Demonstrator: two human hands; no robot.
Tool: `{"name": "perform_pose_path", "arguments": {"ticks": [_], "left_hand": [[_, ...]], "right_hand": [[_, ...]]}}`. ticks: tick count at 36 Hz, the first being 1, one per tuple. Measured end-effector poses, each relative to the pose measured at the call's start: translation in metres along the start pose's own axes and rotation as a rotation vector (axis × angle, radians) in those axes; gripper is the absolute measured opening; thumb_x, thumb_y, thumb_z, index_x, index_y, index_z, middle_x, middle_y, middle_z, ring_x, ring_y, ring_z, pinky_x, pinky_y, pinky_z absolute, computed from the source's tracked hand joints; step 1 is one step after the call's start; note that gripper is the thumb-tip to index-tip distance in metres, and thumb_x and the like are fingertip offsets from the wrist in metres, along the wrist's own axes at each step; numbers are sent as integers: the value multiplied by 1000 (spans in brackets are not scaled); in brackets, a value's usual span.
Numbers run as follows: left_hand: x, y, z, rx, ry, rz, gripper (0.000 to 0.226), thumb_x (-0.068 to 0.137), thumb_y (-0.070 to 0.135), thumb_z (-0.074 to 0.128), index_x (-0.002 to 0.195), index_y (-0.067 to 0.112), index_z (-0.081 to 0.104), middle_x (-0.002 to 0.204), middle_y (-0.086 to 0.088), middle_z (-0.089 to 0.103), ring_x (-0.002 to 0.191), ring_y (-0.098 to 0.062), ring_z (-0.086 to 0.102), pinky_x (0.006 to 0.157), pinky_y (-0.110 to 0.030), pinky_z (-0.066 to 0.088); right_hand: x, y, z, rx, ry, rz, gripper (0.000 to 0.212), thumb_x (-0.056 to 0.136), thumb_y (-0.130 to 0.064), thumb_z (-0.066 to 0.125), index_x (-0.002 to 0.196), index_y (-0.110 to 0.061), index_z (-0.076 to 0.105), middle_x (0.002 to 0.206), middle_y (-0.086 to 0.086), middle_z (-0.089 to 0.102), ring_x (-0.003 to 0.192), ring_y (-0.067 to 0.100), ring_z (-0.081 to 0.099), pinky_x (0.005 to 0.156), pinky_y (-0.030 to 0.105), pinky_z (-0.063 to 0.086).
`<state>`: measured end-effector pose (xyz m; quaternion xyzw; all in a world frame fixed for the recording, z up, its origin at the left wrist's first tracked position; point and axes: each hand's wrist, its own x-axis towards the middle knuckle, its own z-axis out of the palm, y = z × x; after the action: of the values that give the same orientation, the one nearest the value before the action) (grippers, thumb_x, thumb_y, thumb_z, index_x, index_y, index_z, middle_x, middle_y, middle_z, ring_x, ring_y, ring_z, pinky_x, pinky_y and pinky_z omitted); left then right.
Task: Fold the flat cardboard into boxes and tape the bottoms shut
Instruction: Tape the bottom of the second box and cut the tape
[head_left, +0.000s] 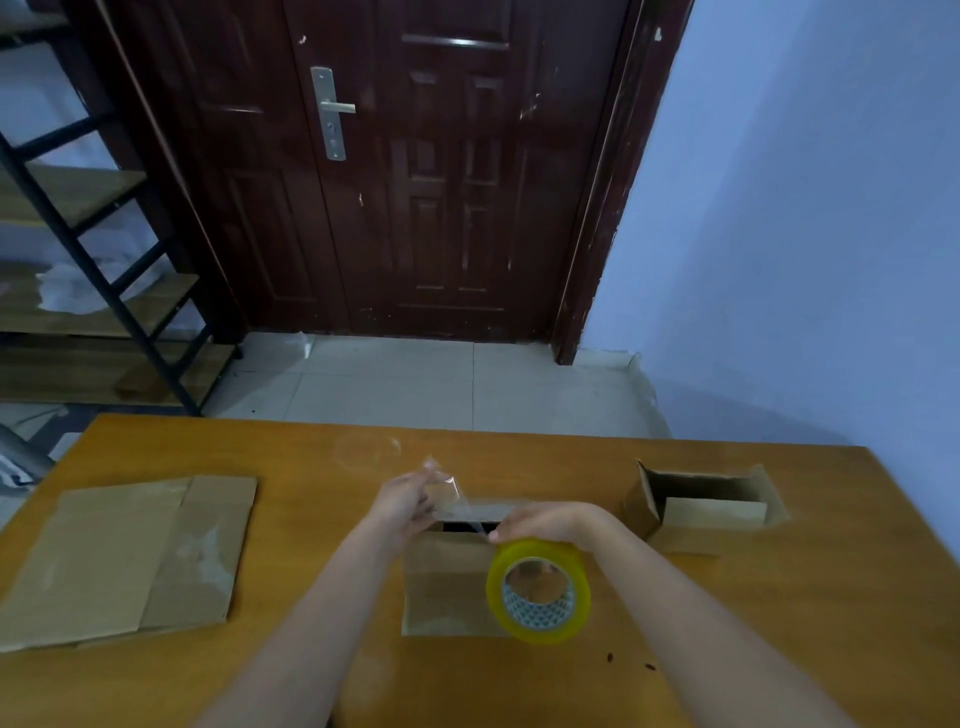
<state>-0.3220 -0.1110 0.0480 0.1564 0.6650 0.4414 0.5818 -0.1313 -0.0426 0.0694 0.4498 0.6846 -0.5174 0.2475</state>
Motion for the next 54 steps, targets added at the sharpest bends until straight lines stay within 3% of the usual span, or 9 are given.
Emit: {"name": "perform_pose_path", "arguments": {"ticks": [6,10,13,18,22,26,36,44,54], "left_hand": [[-4,-34,-3,-202,-37,0,29,99,33,42,102,11,61,140,-7,49,137,-22,38,108,-46,33],[-1,-35,-5,-256,-26,-5,39,100,30,40,128,4,50,138,-10,51,135,-23,40,105,-42,36],[4,-37,-9,-351,-25,-25,41,100,27,42,135,5,46,133,-11,56,128,-24,47,103,-43,39],[-2,-43,-5,-352,1,10,22,97,23,48,102,5,60,103,-7,66,116,-20,54,103,-43,41],[-3,-46,-5,-343,38,73,29,95,21,53,117,2,59,125,-9,61,123,-21,53,98,-40,46],[-4,-48,-5,-268,59,100,13,90,23,61,91,12,68,136,-7,55,125,-23,51,94,-35,49],[-9,-47,4,-172,93,156,20,94,19,55,83,13,70,109,-8,55,103,-17,52,67,-15,55],[-9,-49,7,-198,132,190,24,95,18,54,108,3,67,118,-8,57,106,-19,54,91,-34,50],[-5,-53,7,-280,175,153,24,97,23,52,105,6,65,95,-10,61,85,-13,58,80,-29,52]], "right_hand": [[-2,-4,-3,8,-11,-14,59,94,-54,47,136,-14,52,136,5,54,120,21,54,74,18,52],[-2,-3,-11,-28,76,-2,57,88,-57,54,128,-18,61,130,3,60,115,21,58,93,33,50],[-5,-1,-19,5,135,-16,50,88,-51,59,122,-14,64,112,5,68,99,21,65,69,26,55],[-8,-1,-30,-8,212,-28,48,86,-52,62,112,-12,70,101,2,70,89,18,65,68,24,54],[-11,-5,-37,-107,276,-37,49,84,-55,61,105,-12,71,104,3,70,94,19,65,86,33,51],[-15,-9,-42,-278,312,-1,45,83,-58,60,91,-14,63,94,1,61,90,20,57,75,31,44],[-7,-9,-33,-424,371,220,80,76,-65,64,130,-7,51,127,10,58,111,29,57,86,36,48],[-4,-14,-30,-484,435,335,85,74,-70,62,133,-10,48,129,7,57,117,25,56,81,30,44],[-24,-1,-51,-341,323,113,87,82,-71,50,142,-8,41,147,8,42,132,27,43,101,36,38]]}}
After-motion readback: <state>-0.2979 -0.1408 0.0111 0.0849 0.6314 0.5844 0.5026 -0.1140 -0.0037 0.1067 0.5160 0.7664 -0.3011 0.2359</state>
